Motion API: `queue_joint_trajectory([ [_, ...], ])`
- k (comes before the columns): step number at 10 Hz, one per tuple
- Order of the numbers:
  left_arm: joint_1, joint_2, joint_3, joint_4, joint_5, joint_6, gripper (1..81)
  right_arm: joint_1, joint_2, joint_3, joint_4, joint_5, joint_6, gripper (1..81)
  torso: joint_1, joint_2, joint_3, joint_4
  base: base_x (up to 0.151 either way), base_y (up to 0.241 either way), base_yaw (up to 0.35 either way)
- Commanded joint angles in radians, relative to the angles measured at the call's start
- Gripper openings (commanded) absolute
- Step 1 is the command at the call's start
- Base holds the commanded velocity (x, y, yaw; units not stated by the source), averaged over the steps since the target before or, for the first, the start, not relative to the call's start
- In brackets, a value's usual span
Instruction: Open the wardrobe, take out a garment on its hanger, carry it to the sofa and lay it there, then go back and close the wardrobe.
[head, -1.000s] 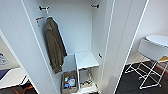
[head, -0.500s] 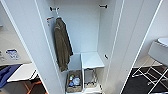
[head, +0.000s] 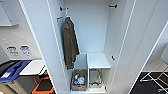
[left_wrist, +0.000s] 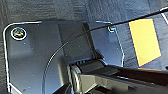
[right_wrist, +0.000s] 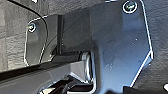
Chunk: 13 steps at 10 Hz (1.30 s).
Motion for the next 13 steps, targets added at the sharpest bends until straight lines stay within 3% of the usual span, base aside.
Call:
queue_joint_trajectory([
  [1, -0.049, -0.007, 0.014, 0.01, 0.045, 0.003, 81.1, 0.024, 0.011, 0.006, 0.0, -0.074, -0.005, 81.1, 0.001, 0.0, 0.0, 0.0, 0.0, 0.0, 0.123],
  [9, -0.047, -0.002, 0.01, -0.002, 0.045, -0.001, 81.1, 0.027, 0.012, 0.004, 0.006, -0.074, -0.005, 81.1, 0.001, 0.0, 0.0, 0.0, 0.0, 0.0, 0.026],
  [13, 0.017, 0.065, -0.16, -0.005, 0.033, -0.006, 81.1, 0.04, 0.016, 0.0, 0.006, -0.074, -0.002, 81.1, 0.001, 0.0, 0.0, 0.0, 0.0, 0.0, 0.0],
])
